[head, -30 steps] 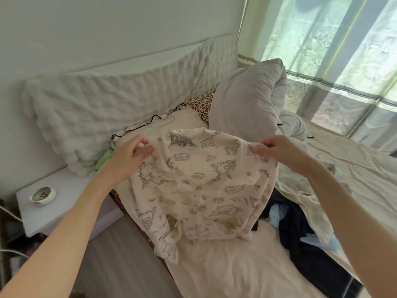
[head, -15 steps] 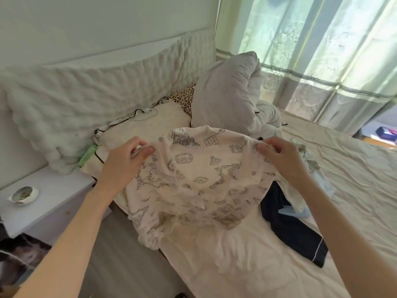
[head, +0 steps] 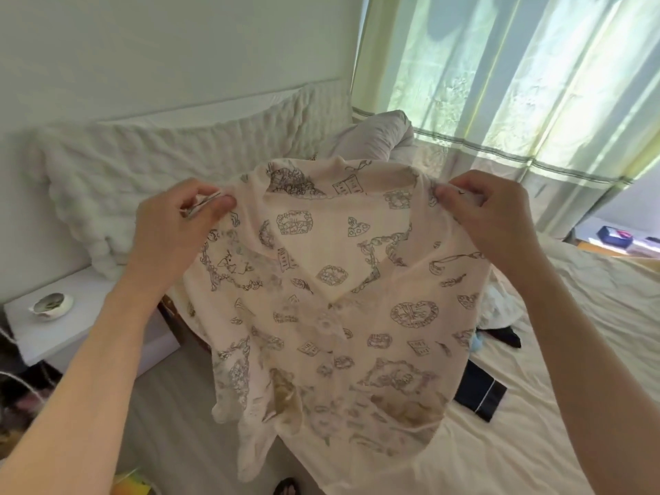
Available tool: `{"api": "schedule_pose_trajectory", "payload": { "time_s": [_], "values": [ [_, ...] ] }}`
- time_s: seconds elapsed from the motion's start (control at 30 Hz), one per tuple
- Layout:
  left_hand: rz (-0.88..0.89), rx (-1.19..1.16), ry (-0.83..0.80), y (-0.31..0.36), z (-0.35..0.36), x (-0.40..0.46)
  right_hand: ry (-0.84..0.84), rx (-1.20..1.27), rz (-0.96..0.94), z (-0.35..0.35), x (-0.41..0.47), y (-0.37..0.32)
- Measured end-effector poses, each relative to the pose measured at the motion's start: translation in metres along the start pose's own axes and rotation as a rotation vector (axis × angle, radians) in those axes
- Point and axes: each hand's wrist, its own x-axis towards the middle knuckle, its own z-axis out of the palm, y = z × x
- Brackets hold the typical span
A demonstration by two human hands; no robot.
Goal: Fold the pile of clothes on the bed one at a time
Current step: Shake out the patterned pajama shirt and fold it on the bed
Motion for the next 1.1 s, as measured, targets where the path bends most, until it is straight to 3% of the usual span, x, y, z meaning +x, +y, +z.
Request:
{"api": "schedule_pose_trajectory", "payload": {
  "time_s": [0.13,0.37,0.6,0.7,0.9,1.1],
  "values": [
    [-0.005,0.001,-0.01,0.006,0.01,-0.002,0.003,-0.048,-0.015,-0.01,-0.004,0.012],
    [-0.103,0.097,-0.232,-0.052,0.065,0.0,-0.098,-0.199,0.124,0.033,0.007,0.075],
    [-0.282,0.169,-0.405,-0.179,0.149,0.006,-0.348,-0.327,0.252,0.152,0.031,0.172],
    [-0.328,0.213,-0.463,-0.25,0.193,0.015,-0.424,-0.269,0.341,0.22,0.043,0.224],
    [-0.402,0.266,-0.49,-0.378,0.278,0.028,-0.421,-0.163,0.435,0.346,0.061,0.324],
    [-0.429,0.346,-0.576,-0.457,0.353,0.051,-0.407,-0.168,0.487,0.415,0.071,0.405]
  ]
}}
